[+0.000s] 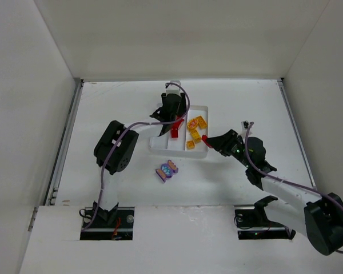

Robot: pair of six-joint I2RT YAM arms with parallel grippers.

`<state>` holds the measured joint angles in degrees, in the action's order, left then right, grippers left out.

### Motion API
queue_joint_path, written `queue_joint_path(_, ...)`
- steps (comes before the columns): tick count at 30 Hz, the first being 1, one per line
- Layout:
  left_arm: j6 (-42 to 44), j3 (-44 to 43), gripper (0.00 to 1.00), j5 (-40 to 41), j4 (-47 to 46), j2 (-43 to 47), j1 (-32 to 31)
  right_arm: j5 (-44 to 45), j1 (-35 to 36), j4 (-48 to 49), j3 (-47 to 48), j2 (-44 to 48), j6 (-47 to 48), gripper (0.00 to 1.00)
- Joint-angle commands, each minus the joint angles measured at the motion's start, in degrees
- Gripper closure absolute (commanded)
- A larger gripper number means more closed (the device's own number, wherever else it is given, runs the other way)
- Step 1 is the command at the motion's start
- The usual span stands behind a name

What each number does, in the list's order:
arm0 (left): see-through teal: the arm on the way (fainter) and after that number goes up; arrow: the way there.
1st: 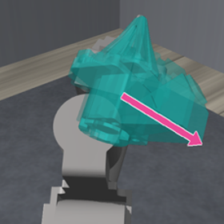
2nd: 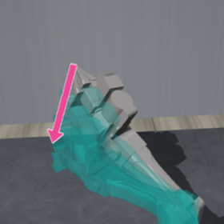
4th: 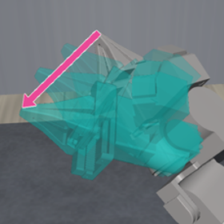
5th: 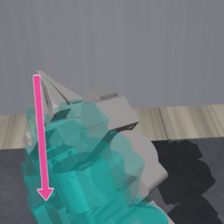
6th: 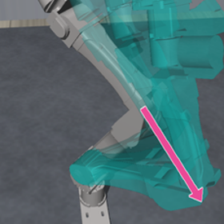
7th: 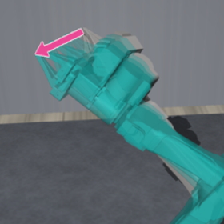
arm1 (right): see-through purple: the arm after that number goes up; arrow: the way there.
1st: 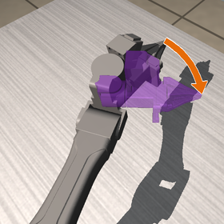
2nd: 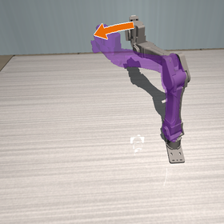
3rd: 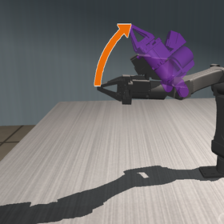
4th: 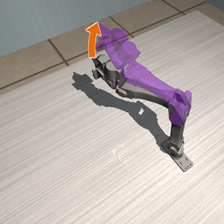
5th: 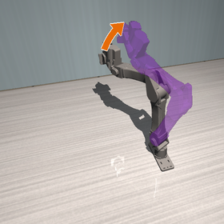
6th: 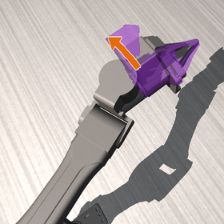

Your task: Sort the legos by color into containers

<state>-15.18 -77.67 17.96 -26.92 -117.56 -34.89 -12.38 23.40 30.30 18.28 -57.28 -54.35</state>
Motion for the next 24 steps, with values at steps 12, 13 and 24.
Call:
queue_joint_path(12,-14.0,20.4,0.51,3.0,-4.6,25.8,0.2,14.6,11.6,0.0,14.0,-15.0,5.0,0.64)
queue_joint_path(13,-15.7,23.6,0.51,3.7,-5.2,28.1,-0.4,16.3,12.8,-0.7,15.8,-17.2,5.4,0.64)
queue_joint_path(24,-22.9,50.0,0.52,10.3,7.5,54.2,-5.9,25.7,17.8,-6.1,28.6,-33.7,6.1,0.63)
